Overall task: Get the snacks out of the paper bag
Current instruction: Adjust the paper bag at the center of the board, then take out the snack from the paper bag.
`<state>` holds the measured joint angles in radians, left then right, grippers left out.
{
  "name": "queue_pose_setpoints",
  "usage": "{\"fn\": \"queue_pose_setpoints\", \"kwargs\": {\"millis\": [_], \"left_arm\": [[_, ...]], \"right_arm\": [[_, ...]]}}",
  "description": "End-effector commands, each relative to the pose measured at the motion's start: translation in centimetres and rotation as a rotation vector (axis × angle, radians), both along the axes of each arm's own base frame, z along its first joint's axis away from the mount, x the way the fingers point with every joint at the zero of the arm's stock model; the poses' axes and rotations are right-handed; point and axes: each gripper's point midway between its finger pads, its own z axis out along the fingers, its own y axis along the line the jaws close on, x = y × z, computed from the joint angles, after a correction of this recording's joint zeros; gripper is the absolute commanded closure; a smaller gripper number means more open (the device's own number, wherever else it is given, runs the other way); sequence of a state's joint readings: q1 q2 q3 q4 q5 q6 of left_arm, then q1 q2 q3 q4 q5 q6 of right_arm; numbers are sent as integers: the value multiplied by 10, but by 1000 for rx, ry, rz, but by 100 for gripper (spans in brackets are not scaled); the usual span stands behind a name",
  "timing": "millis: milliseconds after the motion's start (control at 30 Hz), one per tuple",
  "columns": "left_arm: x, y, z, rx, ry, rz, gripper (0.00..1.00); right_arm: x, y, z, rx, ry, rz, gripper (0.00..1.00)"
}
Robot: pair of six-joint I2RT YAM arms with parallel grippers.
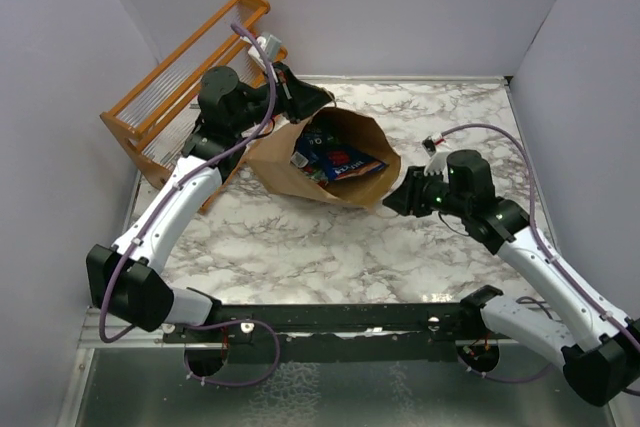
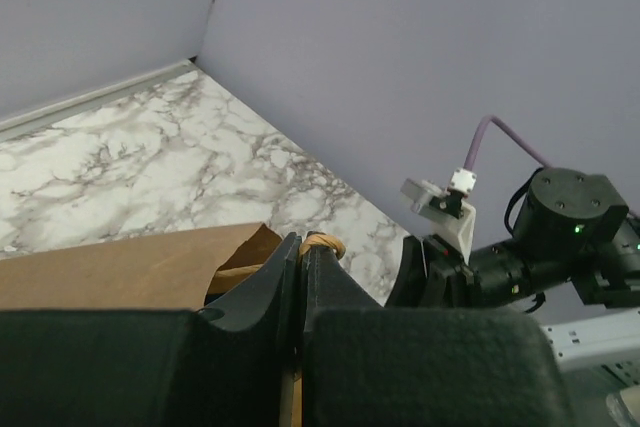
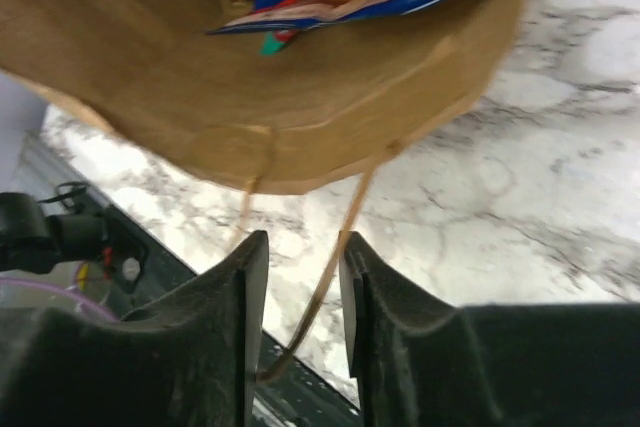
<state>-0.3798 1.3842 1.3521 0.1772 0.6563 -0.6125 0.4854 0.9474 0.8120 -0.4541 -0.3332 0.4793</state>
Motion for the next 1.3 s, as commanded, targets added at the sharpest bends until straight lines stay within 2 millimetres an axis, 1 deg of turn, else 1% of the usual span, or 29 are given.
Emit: {"fn": "queue_pose_setpoints", "kwargs": {"millis": [0,33,67,133,167,200,233,300,367,400,433,500,567,600,633,667,733,767,867,933,1000,1033,1100,1133,1167,1267], "left_arm": [[-35,-2,28,-53,-163,-66,100],[-36,-2,26,-54,-162,-66,100],[-38,-2,23,-54,-160,-67,100],[-39,-2,16,-52,-152,-66,100],[-40,-2,13,-54,-149,-66,100],[-40,-2,10,-54,-146,-65,100],[-42,-2,9,-56,-148,-69,100],[-44,-3,7,-53,-152,-75,100],[-47,-4,8,-55,-160,-84,100],[-49,-4,9,-57,-165,-89,100],[-51,-5,9,-60,-169,-96,100],[-55,-5,10,-68,-177,-103,100],[-59,-6,11,-73,-187,-109,100],[-61,-6,12,-76,-191,-112,100],[-62,-6,14,-77,-197,-114,100],[-64,-6,15,-80,-199,-115,100],[-68,-7,15,-85,-205,-121,100],[-70,-8,16,-86,-211,-125,100],[-77,-11,16,-84,-225,-147,100],[-78,-12,15,-84,-226,-149,100],[-78,-13,14,-83,-229,-152,100],[-79,-14,13,-80,-230,-154,100],[-79,-15,11,-80,-229,-154,100],[-79,-15,11,-79,-231,-154,100],[-79,-15,11,-80,-230,-154,100],[-78,-16,9,-78,-229,-150,100]], "right_arm": [[-3,-42,-6,-100,21,-223,58],[-3,-52,-4,-116,19,-283,51],[-6,-65,-4,-136,31,-349,40],[-6,-82,1,-159,30,-450,20],[-5,-89,4,-171,26,-485,13],[-3,-93,9,-180,8,-500,8],[1,-92,15,-188,-33,-477,6],[10,-78,33,-206,-163,-346,5],[18,-69,56,-212,-268,-266,6],[23,-64,71,-198,-321,-240,7],[27,-55,86,-175,-381,-197,7],[29,-31,112,-123,-515,-55,8],[28,-9,124,-93,-608,84,12],[27,1,126,-91,-653,160,17],[25,11,123,-93,-685,243,19],[22,19,118,-112,-727,331,23],[17,31,108,-169,-808,504,28],[15,33,102,-214,-851,573,30],[17,37,91,-355,-958,662,32],[3,43,76,-436,-1053,829,36],[-14,49,54,-521,-1138,995,39],[-18,50,45,-560,-1177,1054,40],[-21,56,34,-598,-1214,1113,40],[-22,60,32,-596,-1217,1134,40],[-22,62,31,-596,-1220,1152,42],[-28,73,17,-601,-1216,1222,45]]}}
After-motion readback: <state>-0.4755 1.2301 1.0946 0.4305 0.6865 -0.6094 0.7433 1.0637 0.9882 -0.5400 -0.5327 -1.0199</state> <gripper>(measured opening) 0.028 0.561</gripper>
